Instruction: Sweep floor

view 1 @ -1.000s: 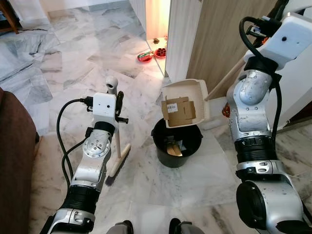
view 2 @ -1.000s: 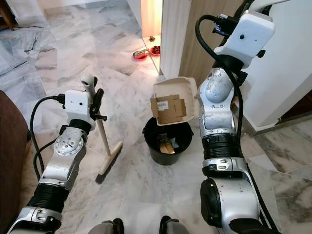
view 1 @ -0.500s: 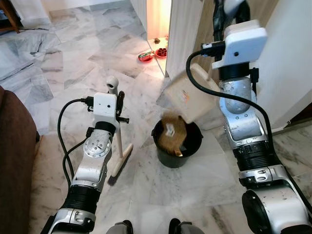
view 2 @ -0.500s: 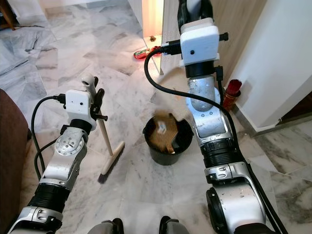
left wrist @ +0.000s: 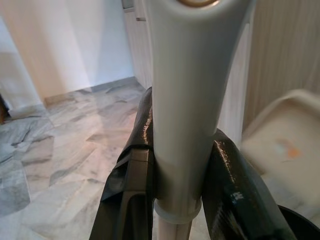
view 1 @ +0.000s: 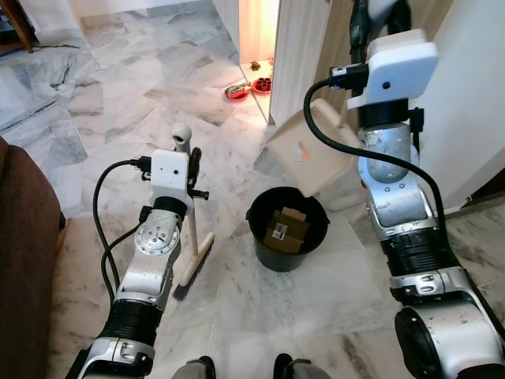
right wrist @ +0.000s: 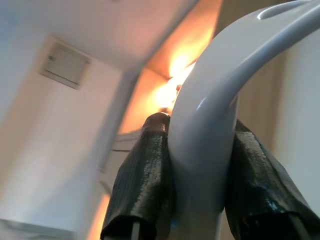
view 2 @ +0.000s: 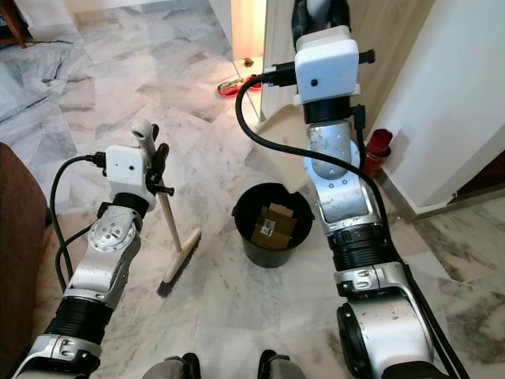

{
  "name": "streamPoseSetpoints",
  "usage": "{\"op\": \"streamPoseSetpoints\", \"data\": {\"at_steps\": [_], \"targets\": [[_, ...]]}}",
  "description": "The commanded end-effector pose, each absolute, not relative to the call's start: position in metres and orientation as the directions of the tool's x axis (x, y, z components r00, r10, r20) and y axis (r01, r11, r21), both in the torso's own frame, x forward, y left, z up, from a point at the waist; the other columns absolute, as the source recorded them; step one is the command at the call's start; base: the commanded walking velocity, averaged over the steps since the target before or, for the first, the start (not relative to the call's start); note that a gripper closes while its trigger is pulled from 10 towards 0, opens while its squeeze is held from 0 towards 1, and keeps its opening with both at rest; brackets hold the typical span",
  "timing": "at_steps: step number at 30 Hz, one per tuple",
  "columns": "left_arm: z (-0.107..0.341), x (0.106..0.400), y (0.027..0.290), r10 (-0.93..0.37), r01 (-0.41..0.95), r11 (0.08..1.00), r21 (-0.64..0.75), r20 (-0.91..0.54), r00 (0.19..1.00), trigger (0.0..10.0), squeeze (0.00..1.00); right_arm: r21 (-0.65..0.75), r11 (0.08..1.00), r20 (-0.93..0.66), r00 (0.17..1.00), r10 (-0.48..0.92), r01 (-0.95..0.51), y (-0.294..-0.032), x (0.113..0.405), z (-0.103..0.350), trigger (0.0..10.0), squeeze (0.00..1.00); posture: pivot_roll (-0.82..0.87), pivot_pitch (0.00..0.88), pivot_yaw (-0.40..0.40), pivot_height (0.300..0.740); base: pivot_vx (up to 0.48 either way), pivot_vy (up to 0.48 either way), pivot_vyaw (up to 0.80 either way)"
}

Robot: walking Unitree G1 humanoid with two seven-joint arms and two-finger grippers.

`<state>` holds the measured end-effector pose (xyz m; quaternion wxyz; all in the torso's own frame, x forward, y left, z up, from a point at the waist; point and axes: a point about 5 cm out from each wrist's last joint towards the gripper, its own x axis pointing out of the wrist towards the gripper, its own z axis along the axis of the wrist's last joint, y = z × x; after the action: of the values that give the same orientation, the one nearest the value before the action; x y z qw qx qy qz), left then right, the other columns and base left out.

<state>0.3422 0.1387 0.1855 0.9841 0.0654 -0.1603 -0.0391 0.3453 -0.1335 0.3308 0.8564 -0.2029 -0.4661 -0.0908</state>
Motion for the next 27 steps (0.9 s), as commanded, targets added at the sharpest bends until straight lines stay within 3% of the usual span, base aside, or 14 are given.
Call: {"op": "streamPoseSetpoints", "data": {"at_steps": [1, 7, 10, 17, 27], "targets": [[0.196, 0.341, 0.139, -0.105, 0.053, 0.987, 0.152, 0.356, 0.929, 10.0, 0.0, -0.247, 0.847, 0.873, 0.488, -0.016, 0.47, -0.149, 0.337, 0.344, 10.0, 0.0, 0.05, 0.182, -0.002, 0.74, 0.0, 0.0, 0.0], [0.196, 0.342, 0.139, -0.104, 0.053, 0.987, 0.151, 0.353, 0.93, 10.0, 0.0, -0.328, 0.719, 0.853, 0.52, -0.054, 0.612, -0.159, 0.333, 0.329, 10.0, 0.0, 0.05, 0.18, -0.002, 0.74, 0.0, 0.0, 0.0], [0.196, 0.342, 0.14, -0.103, 0.052, 0.987, 0.152, 0.352, 0.93, 10.0, 0.0, -0.338, 0.702, 0.842, 0.534, -0.071, 0.626, -0.161, 0.331, 0.324, 10.0, 0.0, 0.05, 0.18, -0.002, 0.74, 0.0, 0.0, 0.0], [0.191, 0.34, 0.145, -0.095, 0.044, 0.987, 0.155, 0.341, 0.935, 10.0, 0.0, -0.436, 0.618, 0.735, 0.655, -0.176, 0.655, -0.175, 0.325, 0.28, 10.0, 0.0, 0.04, 0.178, -0.008, 0.74, 0.0, 0.0, 0.0], [0.179, 0.332, 0.169, -0.028, -0.012, 0.992, 0.13, 0.296, 0.955, 10.0, 0.0, -0.525, 0.607, 0.599, 0.765, -0.235, 0.597, -0.186, 0.313, 0.233, 10.0, 0.0, 0.04, 0.168, -0.011, 0.74, 0.0, 0.0, 0.0]]}}
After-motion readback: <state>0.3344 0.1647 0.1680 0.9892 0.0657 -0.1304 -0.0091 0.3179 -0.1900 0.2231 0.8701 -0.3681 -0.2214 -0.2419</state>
